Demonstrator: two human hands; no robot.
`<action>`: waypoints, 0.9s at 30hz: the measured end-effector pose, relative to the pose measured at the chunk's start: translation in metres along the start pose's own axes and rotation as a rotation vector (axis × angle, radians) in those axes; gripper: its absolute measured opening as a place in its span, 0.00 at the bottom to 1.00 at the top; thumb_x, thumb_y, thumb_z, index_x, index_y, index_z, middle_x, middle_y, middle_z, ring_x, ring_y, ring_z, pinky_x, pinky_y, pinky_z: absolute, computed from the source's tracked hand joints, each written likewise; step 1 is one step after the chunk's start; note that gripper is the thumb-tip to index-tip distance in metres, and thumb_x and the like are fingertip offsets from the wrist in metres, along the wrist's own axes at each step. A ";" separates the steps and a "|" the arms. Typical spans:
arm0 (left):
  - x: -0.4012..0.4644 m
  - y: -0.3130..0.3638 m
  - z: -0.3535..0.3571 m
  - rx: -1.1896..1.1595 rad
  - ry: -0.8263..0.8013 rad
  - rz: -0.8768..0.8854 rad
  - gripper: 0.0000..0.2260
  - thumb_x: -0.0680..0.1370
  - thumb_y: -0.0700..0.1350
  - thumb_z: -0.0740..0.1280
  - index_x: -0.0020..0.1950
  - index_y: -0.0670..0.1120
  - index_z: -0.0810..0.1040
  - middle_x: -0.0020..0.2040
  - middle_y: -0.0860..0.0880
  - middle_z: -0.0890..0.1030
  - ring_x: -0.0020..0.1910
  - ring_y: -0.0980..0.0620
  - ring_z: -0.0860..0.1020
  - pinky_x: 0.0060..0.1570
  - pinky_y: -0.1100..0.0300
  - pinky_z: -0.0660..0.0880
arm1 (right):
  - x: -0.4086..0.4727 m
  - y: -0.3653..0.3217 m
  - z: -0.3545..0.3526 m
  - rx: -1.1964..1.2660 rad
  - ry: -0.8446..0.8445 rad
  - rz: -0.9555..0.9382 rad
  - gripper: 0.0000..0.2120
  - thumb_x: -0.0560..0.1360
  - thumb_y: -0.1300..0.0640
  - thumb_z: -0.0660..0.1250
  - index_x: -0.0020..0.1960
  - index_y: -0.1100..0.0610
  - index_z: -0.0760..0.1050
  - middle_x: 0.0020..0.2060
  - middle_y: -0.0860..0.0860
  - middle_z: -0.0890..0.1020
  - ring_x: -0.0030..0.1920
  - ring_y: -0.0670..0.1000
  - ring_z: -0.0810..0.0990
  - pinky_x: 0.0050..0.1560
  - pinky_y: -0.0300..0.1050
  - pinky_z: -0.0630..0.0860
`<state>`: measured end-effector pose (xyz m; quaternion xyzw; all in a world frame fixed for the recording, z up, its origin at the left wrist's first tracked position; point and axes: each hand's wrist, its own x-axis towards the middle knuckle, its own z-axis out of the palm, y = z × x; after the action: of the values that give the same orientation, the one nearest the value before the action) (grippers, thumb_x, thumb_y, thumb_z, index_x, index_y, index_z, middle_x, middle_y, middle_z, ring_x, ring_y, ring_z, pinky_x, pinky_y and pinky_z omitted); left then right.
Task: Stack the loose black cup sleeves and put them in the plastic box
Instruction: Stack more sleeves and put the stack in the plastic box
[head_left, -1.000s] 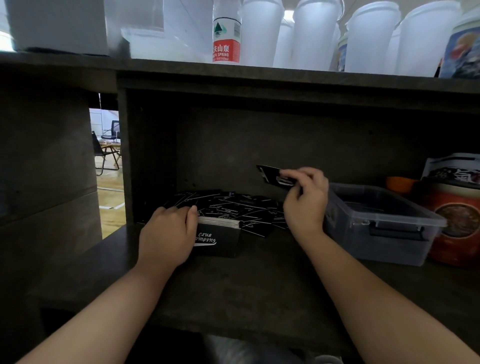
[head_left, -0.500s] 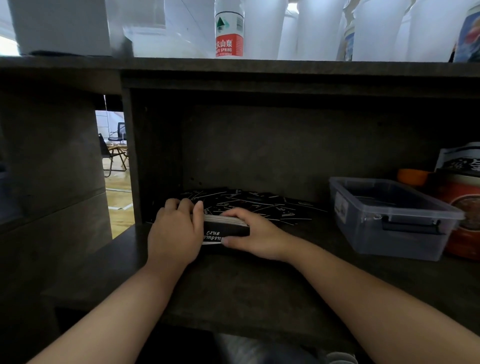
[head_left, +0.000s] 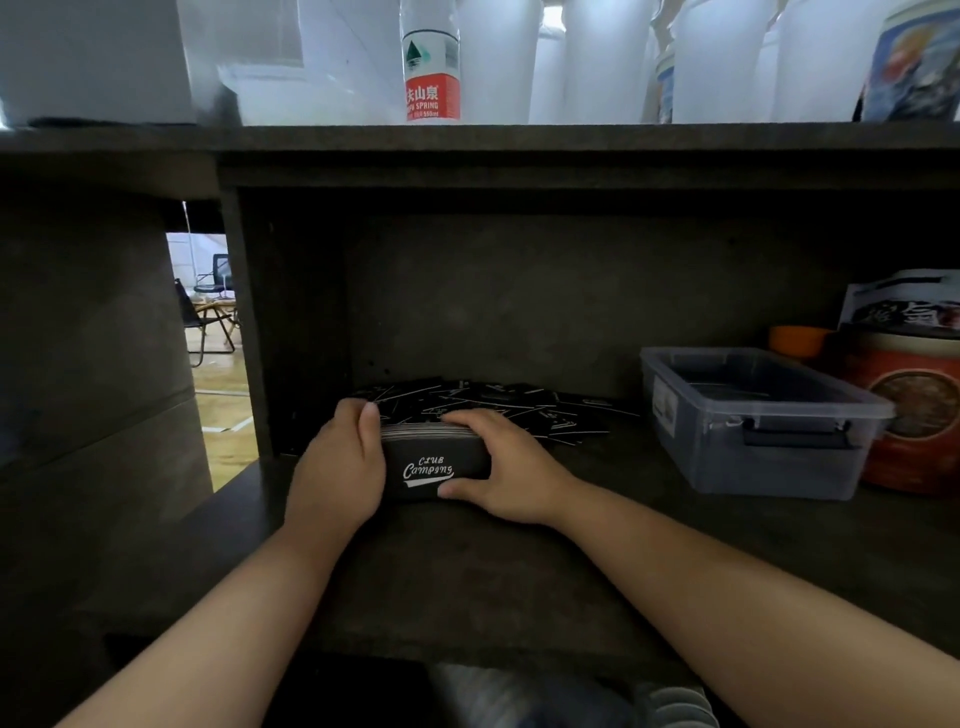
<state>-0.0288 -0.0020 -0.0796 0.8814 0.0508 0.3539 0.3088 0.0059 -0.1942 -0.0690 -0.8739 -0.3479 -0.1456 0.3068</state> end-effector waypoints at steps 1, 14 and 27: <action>0.000 0.001 -0.001 -0.050 0.003 0.016 0.18 0.83 0.53 0.49 0.65 0.47 0.69 0.57 0.42 0.78 0.57 0.43 0.76 0.51 0.53 0.70 | 0.000 0.001 0.000 -0.028 -0.019 -0.009 0.38 0.68 0.46 0.76 0.73 0.49 0.64 0.70 0.46 0.67 0.69 0.44 0.66 0.67 0.34 0.59; 0.004 -0.004 -0.011 -0.461 -0.134 -0.229 0.23 0.83 0.56 0.52 0.47 0.45 0.81 0.45 0.46 0.83 0.48 0.48 0.80 0.53 0.51 0.75 | -0.002 -0.009 -0.002 -0.271 -0.053 -0.086 0.31 0.77 0.40 0.64 0.75 0.50 0.60 0.67 0.51 0.70 0.64 0.52 0.73 0.63 0.49 0.72; -0.006 0.004 -0.016 -0.164 0.006 0.074 0.29 0.83 0.56 0.44 0.43 0.47 0.83 0.30 0.50 0.79 0.33 0.51 0.78 0.36 0.58 0.69 | -0.027 -0.033 -0.014 -0.533 0.019 -0.072 0.27 0.77 0.39 0.62 0.69 0.54 0.66 0.59 0.54 0.76 0.58 0.54 0.75 0.61 0.52 0.73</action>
<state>-0.0440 0.0016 -0.0718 0.8534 -0.0099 0.3707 0.3664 -0.0369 -0.1985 -0.0572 -0.9094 -0.3255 -0.2509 0.0638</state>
